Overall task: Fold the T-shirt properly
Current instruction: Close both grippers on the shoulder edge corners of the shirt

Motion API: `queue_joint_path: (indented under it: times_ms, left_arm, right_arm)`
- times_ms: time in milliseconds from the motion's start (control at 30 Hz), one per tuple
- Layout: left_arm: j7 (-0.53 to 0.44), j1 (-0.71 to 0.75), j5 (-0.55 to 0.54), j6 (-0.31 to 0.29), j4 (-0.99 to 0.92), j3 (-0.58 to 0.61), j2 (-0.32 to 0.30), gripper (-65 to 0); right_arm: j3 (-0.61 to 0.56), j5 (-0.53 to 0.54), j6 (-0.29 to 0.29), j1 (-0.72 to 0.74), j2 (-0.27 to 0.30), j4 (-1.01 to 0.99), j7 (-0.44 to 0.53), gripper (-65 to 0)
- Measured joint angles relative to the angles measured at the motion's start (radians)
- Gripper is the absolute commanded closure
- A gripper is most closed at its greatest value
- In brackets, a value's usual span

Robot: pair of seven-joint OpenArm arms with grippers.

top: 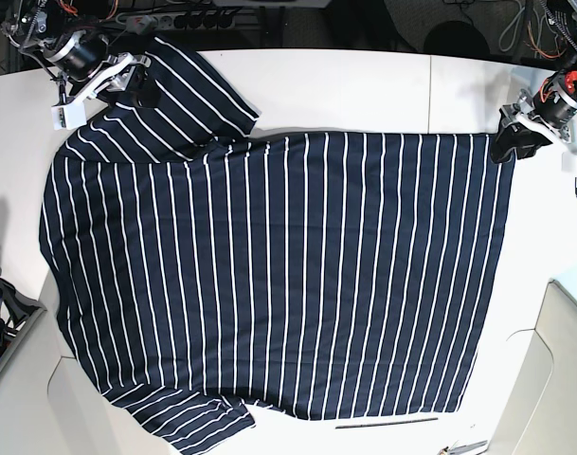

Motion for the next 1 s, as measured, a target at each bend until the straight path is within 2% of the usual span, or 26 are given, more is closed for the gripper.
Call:
queue_joint_path:
  times_ms: [67, 100, 133, 200, 267, 300, 333, 367, 433, 600, 800, 1000]
  left_arm:
    - [0.000, 0.000, 0.000, 0.000, 0.000, 0.000, 0.000, -41.8]
    - [0.000, 0.000, 0.000, 0.000, 0.000, 0.000, 0.000, -39.8]
    - [-0.006, 0.000, 0.001, 0.000, 0.000, 0.000, 0.000, -34.9]
    - [-0.023, 0.001, 0.011, 0.000, -0.001, 0.003, 0.000, -19.5]
    - [-0.041, 0.001, 0.017, 0.001, -0.003, 0.006, 0.001, -6.8]
    - [-0.045, 0.001, 0.019, 0.001, -0.003, 0.006, 0.001, -2.6]
    - [-0.047, 0.001, 0.019, 0.001, -0.003, 0.006, 0.003, 0.0]
    - [-0.053, 0.001, 0.019, -0.007, -0.003, 0.006, 0.003, 0.0]
    - [-0.053, 0.003, 0.019, -0.041, -0.004, 0.006, 0.003, 0.0]
    - [-0.045, -0.003, 0.021, -0.042, 0.000, -0.015, 0.004, 0.0]
    - [-0.045, -0.009, -0.002, -0.043, 0.043, -0.064, -0.010, 0.0]
    - [-0.039, -0.067, 0.001, -0.045, 0.063, -0.064, -0.016, 0.0]
  right_arm:
    - [0.000, 0.000, 0.000, 0.000, 0.000, 0.000, 0.000, -32.9]
    - [0.000, 0.000, 0.000, 0.000, 0.000, 0.000, 0.000, -30.5]
    - [0.000, -0.001, 0.000, 0.000, 0.000, 0.000, 0.001, -26.3]
    - [0.000, -0.011, -0.002, 0.000, 0.000, 0.000, -0.005, -15.2]
    - [0.000, -0.013, -0.004, 0.000, 0.000, -0.001, -0.008, -4.0]
    - [0.000, -0.018, -0.003, -0.001, 0.000, -0.001, -0.008, 0.0]
    - [0.000, -0.018, -0.003, -0.001, 0.000, -0.001, -0.008, 0.0]
    - [0.000, -0.018, -0.002, -0.001, 0.000, -0.001, -0.008, 0.0]
    - [0.000, -0.023, 0.038, 0.000, 0.000, -0.001, -0.011, 0.0]
    - [0.012, -0.006, 0.041, 0.000, 0.000, 0.006, -0.037, 0.0]
    - [0.119, 0.143, 0.061, 0.000, -0.001, 0.081, -0.079, 0.0]
    - [0.221, 0.166, 0.064, 0.111, -0.002, 0.111, -0.097, 0.0]
